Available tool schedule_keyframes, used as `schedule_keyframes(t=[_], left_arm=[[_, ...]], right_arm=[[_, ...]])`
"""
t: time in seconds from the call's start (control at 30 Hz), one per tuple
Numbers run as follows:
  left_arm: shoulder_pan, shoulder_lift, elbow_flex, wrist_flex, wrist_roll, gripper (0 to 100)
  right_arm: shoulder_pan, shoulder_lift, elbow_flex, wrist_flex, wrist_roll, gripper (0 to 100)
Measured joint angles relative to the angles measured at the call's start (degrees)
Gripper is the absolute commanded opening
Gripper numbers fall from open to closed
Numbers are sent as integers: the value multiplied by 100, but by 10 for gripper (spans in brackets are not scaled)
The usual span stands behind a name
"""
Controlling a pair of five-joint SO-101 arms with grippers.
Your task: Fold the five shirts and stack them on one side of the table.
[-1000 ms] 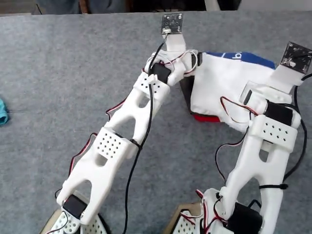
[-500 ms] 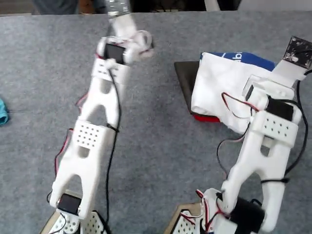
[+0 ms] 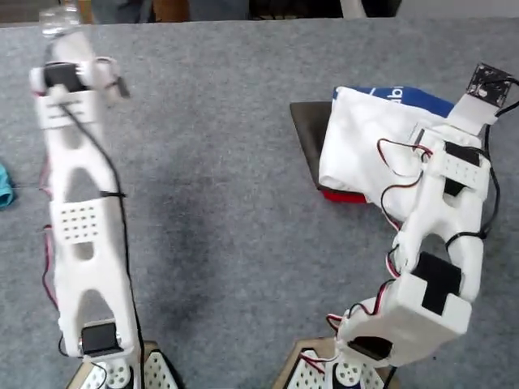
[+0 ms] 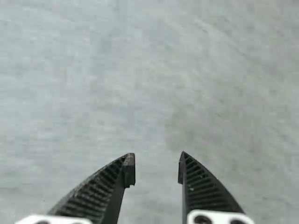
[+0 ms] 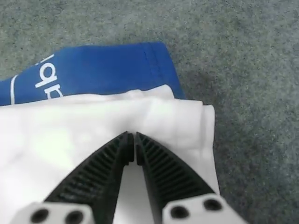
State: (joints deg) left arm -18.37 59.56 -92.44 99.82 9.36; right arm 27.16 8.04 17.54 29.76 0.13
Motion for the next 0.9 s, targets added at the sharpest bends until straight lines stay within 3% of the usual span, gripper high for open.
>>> schedule_keyframes(t=[0.3, 0.47, 0.63, 0.9], left_arm=[[-1749, -730, 0, 44, -800, 173], [-2822, -1037, 0, 44, -1688, 178], [-3895, -1037, 0, 44, -2040, 178], [-4668, 607, -88, -62, -2673, 177]], right_arm=[[-273, -44, -9, 9, 18, 14], [-457, -853, -176, 589, 18, 14], [-668, -1670, -193, 1125, 18, 14], [-1099, -2611, -193, 1820, 18, 14]])
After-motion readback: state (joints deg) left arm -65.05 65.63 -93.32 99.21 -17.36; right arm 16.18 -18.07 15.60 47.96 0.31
